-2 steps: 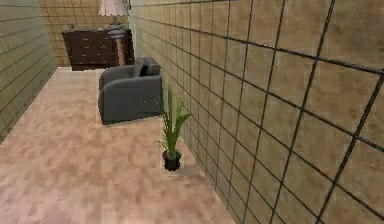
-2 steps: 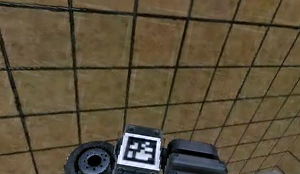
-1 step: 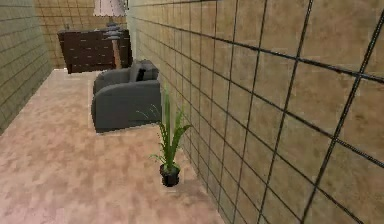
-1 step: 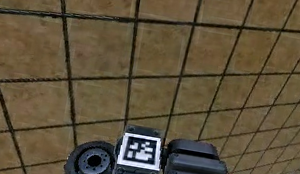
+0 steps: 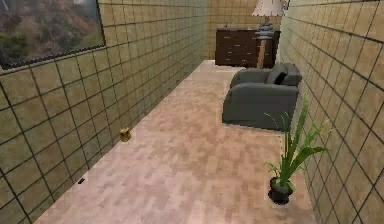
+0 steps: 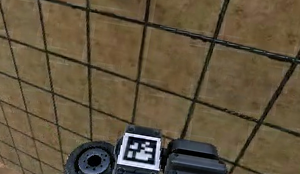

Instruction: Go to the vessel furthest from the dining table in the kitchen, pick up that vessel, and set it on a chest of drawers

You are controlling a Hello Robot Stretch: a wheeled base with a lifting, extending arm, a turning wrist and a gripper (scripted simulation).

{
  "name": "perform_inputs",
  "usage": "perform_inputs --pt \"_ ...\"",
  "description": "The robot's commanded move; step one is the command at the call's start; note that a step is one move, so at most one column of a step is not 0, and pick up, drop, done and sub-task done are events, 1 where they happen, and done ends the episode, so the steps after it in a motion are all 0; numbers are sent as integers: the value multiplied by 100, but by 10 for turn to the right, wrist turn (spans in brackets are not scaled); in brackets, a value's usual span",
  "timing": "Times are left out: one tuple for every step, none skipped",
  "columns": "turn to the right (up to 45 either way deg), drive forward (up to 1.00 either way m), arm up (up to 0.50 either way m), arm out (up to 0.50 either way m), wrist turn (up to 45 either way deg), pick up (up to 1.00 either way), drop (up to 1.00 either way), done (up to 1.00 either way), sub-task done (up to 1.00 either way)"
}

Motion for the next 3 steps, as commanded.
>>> perform_inputs --pt "0 100 0 0 0 0 0 0 0" --pt "-30 0 0 0 0 0 0 0 0" --pt "-60 0 0 0 0 0 0 0 0"
